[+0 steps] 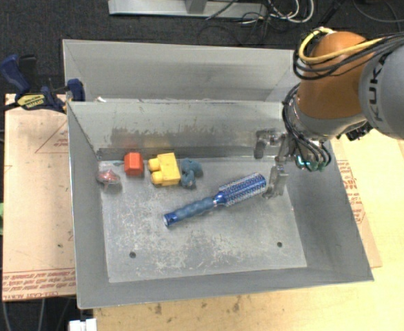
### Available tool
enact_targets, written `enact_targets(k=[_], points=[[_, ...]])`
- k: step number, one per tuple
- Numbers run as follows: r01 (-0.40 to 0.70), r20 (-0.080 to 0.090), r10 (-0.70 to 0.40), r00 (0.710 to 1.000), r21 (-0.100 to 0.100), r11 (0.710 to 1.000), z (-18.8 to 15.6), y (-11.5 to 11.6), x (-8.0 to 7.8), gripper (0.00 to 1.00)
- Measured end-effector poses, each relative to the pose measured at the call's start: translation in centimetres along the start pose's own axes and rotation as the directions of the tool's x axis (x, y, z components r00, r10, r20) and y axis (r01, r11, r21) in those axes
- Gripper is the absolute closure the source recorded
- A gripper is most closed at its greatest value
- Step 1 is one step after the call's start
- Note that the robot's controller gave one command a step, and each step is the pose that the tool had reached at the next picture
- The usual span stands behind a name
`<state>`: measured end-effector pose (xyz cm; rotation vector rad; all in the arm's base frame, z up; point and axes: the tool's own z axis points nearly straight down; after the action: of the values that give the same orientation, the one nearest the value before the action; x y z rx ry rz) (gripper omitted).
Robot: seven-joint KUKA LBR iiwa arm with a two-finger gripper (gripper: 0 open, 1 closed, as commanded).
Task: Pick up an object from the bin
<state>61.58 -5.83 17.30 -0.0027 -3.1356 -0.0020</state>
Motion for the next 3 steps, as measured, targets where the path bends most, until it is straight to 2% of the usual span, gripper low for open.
enact_targets(k=[1,2,3], points=[[0.386,0.004,-0.386,0.923,0.001,0.923,10.4,5.7,-1.2,0.0],[0.385,0.005,-0.385,0.923,0.002,0.923,10.4,5.6,-1.3,1.0],[0.432,0.016,-0.432,0.902,0.008,0.902,-1.1,5.2,-2.4,1.0]])
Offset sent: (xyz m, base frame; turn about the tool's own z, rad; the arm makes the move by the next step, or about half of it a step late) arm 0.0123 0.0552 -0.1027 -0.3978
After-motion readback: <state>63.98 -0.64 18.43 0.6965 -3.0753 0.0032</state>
